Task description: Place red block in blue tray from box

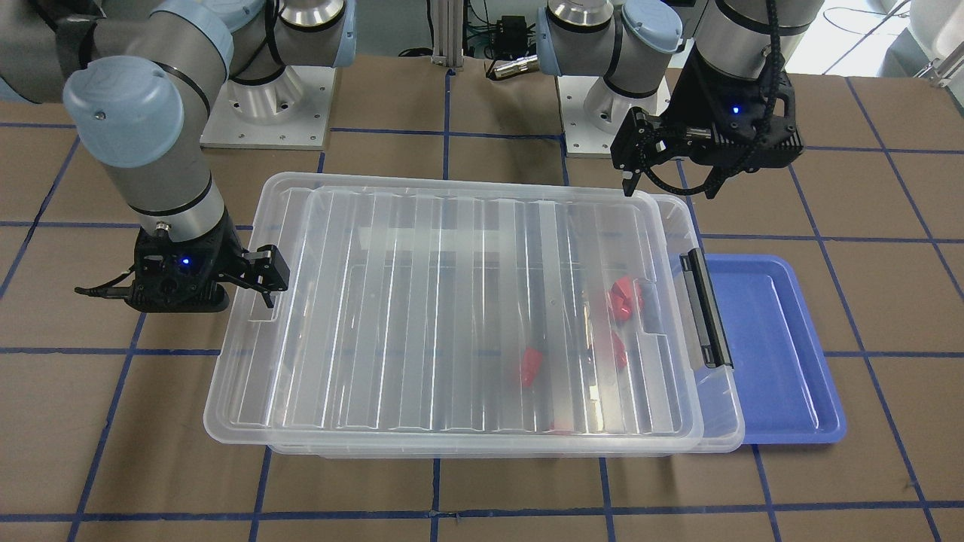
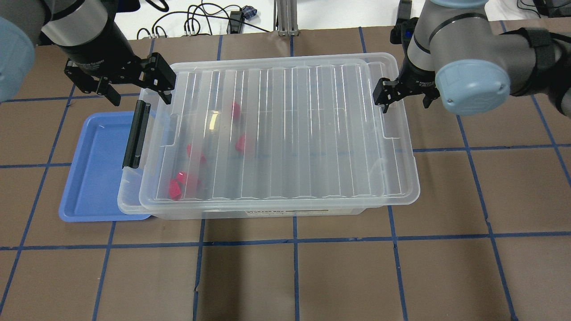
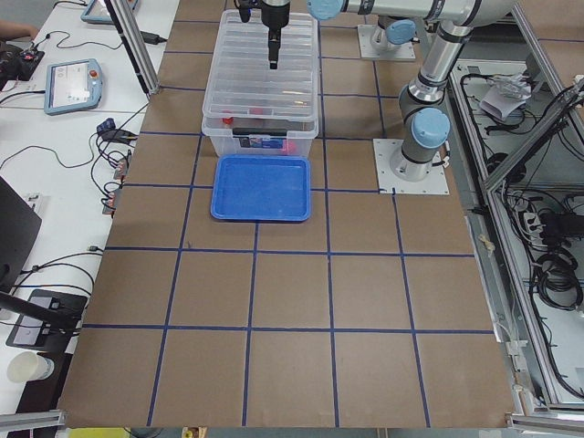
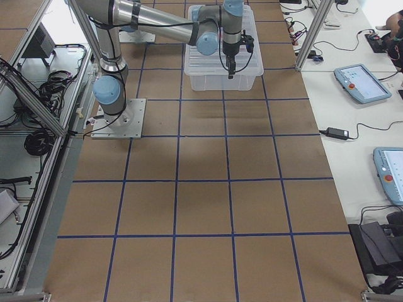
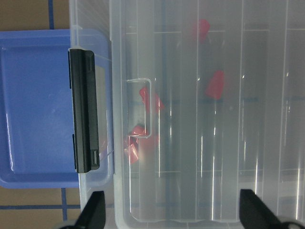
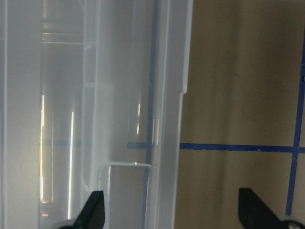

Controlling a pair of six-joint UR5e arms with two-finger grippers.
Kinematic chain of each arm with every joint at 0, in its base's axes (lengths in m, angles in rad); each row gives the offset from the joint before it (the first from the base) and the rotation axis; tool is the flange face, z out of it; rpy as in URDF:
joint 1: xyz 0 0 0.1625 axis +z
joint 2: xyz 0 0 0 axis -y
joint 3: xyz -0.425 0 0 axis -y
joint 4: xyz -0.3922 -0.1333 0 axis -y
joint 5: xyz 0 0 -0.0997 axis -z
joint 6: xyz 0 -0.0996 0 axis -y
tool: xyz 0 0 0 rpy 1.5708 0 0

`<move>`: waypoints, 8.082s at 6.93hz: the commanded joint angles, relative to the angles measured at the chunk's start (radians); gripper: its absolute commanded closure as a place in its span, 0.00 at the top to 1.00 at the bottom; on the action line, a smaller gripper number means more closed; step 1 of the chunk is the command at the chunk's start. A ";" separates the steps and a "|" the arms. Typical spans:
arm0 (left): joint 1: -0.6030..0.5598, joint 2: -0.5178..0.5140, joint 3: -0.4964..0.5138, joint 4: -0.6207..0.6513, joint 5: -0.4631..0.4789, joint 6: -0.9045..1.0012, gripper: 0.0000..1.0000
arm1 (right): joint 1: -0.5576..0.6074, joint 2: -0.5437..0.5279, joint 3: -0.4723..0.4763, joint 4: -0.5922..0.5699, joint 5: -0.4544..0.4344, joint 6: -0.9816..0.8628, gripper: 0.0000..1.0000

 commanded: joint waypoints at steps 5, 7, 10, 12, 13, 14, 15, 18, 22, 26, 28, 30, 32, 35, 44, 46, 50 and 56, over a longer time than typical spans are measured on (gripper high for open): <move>0.000 -0.002 0.002 0.012 0.012 0.020 1.00 | -0.042 0.003 0.020 -0.028 -0.265 -0.013 1.00; -0.002 -0.002 0.000 0.008 0.007 0.014 1.00 | -0.112 -0.006 0.020 -0.039 -0.264 -0.084 1.00; -0.003 0.001 -0.012 -0.004 -0.031 -0.020 1.00 | -0.208 -0.009 0.019 -0.040 -0.256 -0.151 1.00; -0.006 -0.019 -0.023 0.009 -0.036 -0.066 1.00 | -0.205 -0.014 0.016 -0.036 -0.249 -0.155 1.00; -0.017 -0.049 -0.044 0.037 -0.031 -0.068 1.00 | -0.196 -0.032 -0.033 -0.024 -0.168 -0.149 1.00; -0.017 -0.086 -0.101 0.105 -0.024 -0.078 1.00 | -0.171 -0.058 -0.096 0.060 -0.058 -0.139 1.00; -0.018 -0.123 -0.163 0.241 -0.020 -0.107 1.00 | -0.139 -0.093 -0.159 0.185 0.062 -0.108 1.00; -0.005 -0.198 -0.230 0.328 -0.024 -0.112 1.00 | -0.009 -0.126 -0.255 0.386 0.077 0.122 1.00; 0.012 -0.290 -0.233 0.394 -0.030 -0.282 1.00 | -0.005 -0.123 -0.256 0.383 0.074 0.124 1.00; 0.020 -0.378 -0.232 0.459 -0.033 -0.284 1.00 | -0.005 -0.124 -0.253 0.380 0.077 0.124 1.00; 0.023 -0.392 -0.244 0.459 -0.030 -0.282 1.00 | -0.005 -0.126 -0.245 0.375 0.077 0.122 1.00; 0.035 -0.409 -0.265 0.474 -0.030 -0.284 1.00 | -0.005 -0.126 -0.236 0.371 0.075 0.121 1.00; 0.037 -0.421 -0.312 0.558 -0.030 -0.287 1.00 | -0.005 -0.127 -0.233 0.369 0.078 0.121 1.00; 0.037 -0.433 -0.362 0.667 -0.028 -0.264 0.55 | -0.005 -0.127 -0.230 0.369 0.078 0.119 1.00; 0.029 -0.334 0.055 0.086 -0.024 -0.215 0.09 | -0.009 -0.126 -0.228 0.366 0.080 0.102 1.00; 0.120 -0.311 0.104 0.004 0.004 0.014 0.09 | -0.028 -0.121 -0.228 0.365 0.077 0.061 1.00; 0.386 -0.365 -0.013 0.142 -0.005 0.488 0.08 | -0.178 -0.120 -0.222 0.360 -0.072 -0.129 1.00; 0.473 -0.449 -0.232 0.534 -0.014 0.557 0.81 | -0.438 -0.157 0.089 0.018 -0.081 -0.396 1.00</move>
